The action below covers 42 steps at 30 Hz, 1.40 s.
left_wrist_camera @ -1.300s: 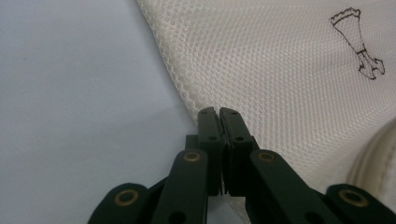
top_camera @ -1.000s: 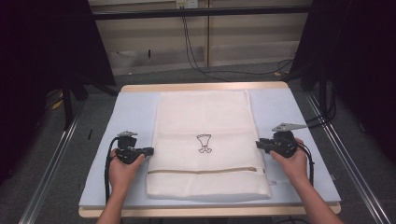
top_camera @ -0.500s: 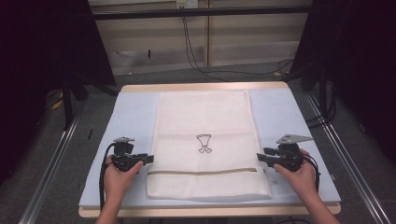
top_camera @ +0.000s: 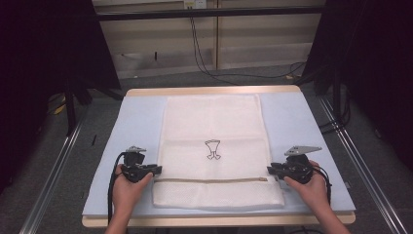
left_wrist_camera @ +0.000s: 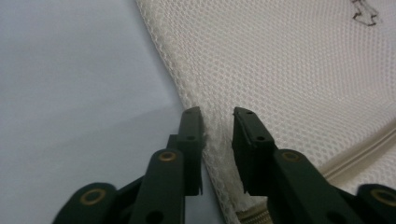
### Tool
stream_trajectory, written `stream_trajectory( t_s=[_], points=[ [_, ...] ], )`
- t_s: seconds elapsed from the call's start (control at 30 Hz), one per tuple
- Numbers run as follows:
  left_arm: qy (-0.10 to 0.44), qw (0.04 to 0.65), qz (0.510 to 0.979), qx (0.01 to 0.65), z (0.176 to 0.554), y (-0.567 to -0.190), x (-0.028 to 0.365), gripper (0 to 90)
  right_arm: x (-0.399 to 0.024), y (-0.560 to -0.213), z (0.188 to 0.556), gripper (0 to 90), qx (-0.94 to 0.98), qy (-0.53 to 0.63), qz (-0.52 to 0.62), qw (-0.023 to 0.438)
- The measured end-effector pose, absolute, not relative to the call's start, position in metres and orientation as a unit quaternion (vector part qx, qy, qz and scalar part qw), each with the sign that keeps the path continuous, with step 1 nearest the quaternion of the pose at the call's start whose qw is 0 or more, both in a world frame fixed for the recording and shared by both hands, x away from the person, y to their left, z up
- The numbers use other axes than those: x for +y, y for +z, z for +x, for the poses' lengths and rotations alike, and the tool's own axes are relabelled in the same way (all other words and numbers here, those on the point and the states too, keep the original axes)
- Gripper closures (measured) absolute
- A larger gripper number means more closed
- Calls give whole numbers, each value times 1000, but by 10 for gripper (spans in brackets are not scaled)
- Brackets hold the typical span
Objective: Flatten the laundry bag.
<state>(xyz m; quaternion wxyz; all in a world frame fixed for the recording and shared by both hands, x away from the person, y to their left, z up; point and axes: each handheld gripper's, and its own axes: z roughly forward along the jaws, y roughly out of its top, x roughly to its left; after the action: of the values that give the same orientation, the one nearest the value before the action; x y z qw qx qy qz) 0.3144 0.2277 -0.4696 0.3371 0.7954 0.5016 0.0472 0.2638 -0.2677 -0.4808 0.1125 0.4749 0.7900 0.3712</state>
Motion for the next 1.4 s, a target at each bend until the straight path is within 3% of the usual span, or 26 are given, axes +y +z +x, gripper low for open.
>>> stream_trajectory(
  t_s=[0.13, 0.27, 1.0, 1.1, 1.27, 1.4],
  points=[
    [49, 333, 798, 500, 314, -470, 224, 844, -267, -480, 263, 803, 793, 371, 470, 115],
    [44, 326, 798, 505, 317, -468, 225, 878, -266, -480, 262, 833, 795, 369, 467, 122],
    [43, 330, 789, 516, 315, -464, 233, 880, -267, -479, 263, 859, 795, 381, 458, 117],
    [52, 346, 781, 518, 315, -462, 233, 851, -268, -477, 262, 804, 790, 391, 456, 122],
    [68, 367, 769, 519, 312, -452, 230, 727, -272, -470, 257, 746, 787, 403, 444, 145],
    [50, 373, 772, 512, 311, -448, 224, 686, -274, -469, 253, 759, 788, 411, 433, 151]
  ],
)
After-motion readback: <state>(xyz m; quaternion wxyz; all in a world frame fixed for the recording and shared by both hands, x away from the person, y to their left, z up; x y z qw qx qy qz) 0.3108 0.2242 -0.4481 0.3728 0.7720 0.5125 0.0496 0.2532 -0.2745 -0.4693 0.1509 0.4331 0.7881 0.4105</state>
